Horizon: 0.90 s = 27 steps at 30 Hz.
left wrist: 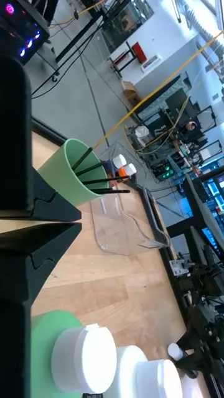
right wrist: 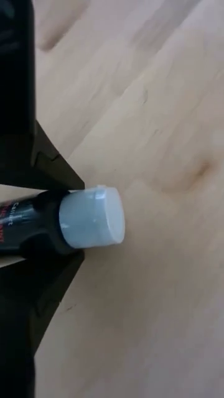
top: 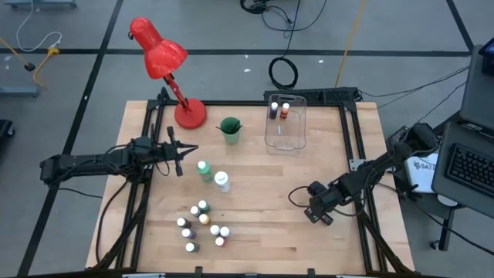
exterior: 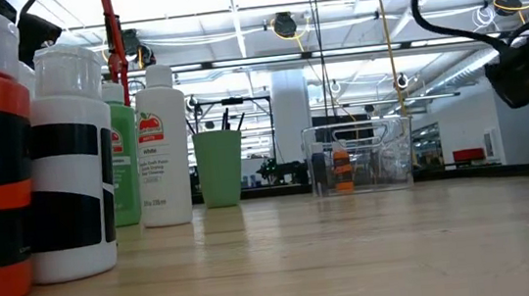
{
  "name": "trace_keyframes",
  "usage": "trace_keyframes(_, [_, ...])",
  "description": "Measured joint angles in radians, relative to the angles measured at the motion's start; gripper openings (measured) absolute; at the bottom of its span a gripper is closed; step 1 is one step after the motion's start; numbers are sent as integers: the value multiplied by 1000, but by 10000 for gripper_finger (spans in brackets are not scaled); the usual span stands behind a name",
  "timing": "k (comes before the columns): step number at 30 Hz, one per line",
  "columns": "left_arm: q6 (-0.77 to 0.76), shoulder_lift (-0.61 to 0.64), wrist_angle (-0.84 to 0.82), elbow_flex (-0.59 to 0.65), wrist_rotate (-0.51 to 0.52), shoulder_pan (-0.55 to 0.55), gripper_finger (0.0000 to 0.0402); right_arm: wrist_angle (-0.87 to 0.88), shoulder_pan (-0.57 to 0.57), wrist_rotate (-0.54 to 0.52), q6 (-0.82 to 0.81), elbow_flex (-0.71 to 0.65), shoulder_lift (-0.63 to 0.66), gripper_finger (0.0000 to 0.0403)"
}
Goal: Pick & Place Paint Supplies
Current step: Put the black paint bottle into the transparent bin
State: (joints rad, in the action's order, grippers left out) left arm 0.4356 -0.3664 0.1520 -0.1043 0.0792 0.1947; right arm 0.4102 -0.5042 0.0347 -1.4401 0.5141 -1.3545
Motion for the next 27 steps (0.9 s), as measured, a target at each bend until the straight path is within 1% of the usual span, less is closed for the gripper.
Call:
trace_keyframes(3, [-7,0,0,0,0,0,19,-33,28,-74,88,39,31,138])
trace_keyframes(7, [-20,0,0,0,0,0,19,-98,57,-294,245,106,81,137])
trace_keyframes(8, [-20,0,0,0,0,0,19,-133,59,-310,300,122,101,137])
trace_keyframes(11, [-20,0,-1,0,0,0,19,-368,72,-327,517,156,149,137])
trace_keyframes(12, [-20,0,-2,0,0,0,19,-458,79,-373,618,166,166,137])
trace_keyframes(13, [-20,0,-2,0,0,0,19,-550,89,-434,750,168,185,137])
trace_keyframes(15, [-20,0,0,0,0,0,19,-725,116,-520,1032,169,213,137])
trace_keyframes(16, [-20,0,1,0,0,0,19,-798,133,-541,1170,169,226,137])
trace_keyframes(18, [-20,0,2,0,0,0,19,-886,185,-561,1401,170,258,137])
trace_keyframes(20, [-20,0,7,0,0,0,19,-924,271,-567,1594,171,286,137])
trace_keyframes(22, [-20,0,19,0,0,0,19,-925,387,-576,1711,170,308,137])
trace_keyframes(25, [-5,0,29,0,0,0,19,-911,607,-550,1763,170,327,137])
trace_keyframes(26, [1,0,33,0,0,0,19,-889,688,-509,1752,169,329,137])
trace_keyframes(27, [5,0,34,0,0,0,19,-890,767,-441,1734,161,327,137])
